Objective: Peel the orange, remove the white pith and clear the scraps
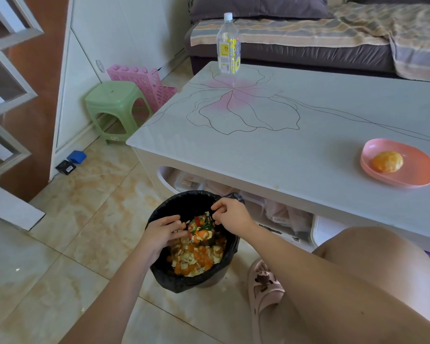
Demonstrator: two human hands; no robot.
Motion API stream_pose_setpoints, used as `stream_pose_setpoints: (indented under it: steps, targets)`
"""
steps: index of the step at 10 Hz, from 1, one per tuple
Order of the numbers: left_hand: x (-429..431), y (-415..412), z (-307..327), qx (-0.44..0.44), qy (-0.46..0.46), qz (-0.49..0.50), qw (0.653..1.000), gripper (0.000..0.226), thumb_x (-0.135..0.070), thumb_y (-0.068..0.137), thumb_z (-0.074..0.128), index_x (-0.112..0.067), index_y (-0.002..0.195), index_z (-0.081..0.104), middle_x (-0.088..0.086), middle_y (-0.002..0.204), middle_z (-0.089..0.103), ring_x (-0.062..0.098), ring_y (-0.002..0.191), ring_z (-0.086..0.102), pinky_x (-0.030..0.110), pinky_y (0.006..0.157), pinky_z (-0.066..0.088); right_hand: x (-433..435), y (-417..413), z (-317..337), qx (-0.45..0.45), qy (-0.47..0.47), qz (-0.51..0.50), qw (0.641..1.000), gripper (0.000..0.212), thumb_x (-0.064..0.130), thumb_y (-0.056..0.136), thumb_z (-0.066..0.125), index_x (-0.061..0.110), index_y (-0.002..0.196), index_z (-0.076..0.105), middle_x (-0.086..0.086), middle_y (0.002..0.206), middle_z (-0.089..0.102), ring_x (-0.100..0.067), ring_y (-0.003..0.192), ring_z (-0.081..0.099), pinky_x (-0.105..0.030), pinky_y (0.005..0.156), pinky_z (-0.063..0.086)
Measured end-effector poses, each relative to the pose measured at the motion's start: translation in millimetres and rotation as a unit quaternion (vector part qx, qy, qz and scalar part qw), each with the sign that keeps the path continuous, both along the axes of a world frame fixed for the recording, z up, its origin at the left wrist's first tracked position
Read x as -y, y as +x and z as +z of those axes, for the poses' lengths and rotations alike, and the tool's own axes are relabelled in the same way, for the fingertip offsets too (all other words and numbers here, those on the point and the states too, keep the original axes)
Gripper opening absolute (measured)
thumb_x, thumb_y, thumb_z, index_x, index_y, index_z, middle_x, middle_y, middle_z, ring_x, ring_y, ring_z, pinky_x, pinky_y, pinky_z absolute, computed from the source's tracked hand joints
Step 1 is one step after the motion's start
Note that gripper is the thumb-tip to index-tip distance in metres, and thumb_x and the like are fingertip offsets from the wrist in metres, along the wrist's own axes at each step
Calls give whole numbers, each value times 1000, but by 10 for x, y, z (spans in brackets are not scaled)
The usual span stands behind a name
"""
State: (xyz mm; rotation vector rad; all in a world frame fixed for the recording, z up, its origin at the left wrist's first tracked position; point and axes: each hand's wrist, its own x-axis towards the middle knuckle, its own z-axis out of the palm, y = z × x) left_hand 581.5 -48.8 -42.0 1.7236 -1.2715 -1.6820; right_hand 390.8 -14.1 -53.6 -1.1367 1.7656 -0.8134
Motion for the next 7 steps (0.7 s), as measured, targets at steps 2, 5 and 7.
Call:
stream_pose_setpoints:
  steps: [2, 5, 7]
  targets:
    - [30, -21, -5, 2, -10, 67, 998, 15, -16, 94, 58, -12, 107, 65, 4, 72, 60, 16, 65, 70, 24, 63, 54, 18, 4, 53, 20, 3, -14, 1000, 13, 20, 92, 58, 12, 102, 62, 2, 68, 64, -7, 53, 60, -14, 62, 48]
    - [22, 23, 9, 48, 24, -79, 995, 50, 2, 83, 66, -18, 128, 55, 2, 122, 60, 18, 109, 50, 35, 92, 29, 0, 13, 87, 50, 59, 33, 996, 43, -14, 82, 47, 17, 107, 62, 2, 90, 60, -18, 84, 56, -37, 76, 55]
    - [-23, -18, 20, 82, -63, -10, 995, 16, -9, 79, 75, -10, 93, 68, -1, 91, 64, 17, 94, 54, 28, 83, 36, -26, -47, 123, 85, 51, -18, 995, 12, 13, 78, 76, 17, 71, 67, 7, 85, 64, -10, 89, 56, -25, 81, 43]
